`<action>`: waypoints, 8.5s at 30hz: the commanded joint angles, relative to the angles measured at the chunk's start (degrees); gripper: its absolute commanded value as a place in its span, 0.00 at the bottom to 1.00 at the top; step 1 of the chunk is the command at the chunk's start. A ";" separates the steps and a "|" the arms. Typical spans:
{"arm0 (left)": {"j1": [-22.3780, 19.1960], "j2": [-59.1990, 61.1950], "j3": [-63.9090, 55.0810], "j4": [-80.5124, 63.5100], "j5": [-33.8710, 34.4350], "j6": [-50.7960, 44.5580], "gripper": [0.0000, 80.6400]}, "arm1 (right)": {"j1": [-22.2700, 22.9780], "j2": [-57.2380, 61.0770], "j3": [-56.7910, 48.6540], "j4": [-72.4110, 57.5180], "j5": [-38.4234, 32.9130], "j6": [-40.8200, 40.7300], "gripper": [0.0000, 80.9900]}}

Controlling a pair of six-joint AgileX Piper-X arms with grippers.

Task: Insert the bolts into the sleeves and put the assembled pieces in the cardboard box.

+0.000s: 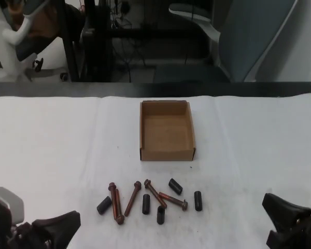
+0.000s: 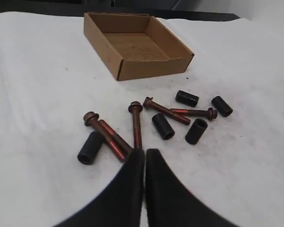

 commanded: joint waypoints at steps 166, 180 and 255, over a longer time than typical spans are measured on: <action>-9.28 38.95 -37.00 21.87 -2.40 12.60 0.02 | 15.98 69.25 -66.76 43.07 12.12 26.74 0.01; -9.54 33.93 -18.45 -20.58 -2.44 1.68 0.02 | 16.08 52.34 -66.66 40.35 8.29 -2.09 0.01; -9.29 14.10 -18.02 -5.77 -5.46 5.08 0.02 | 13.64 85.31 -85.37 61.92 3.13 -64.59 0.37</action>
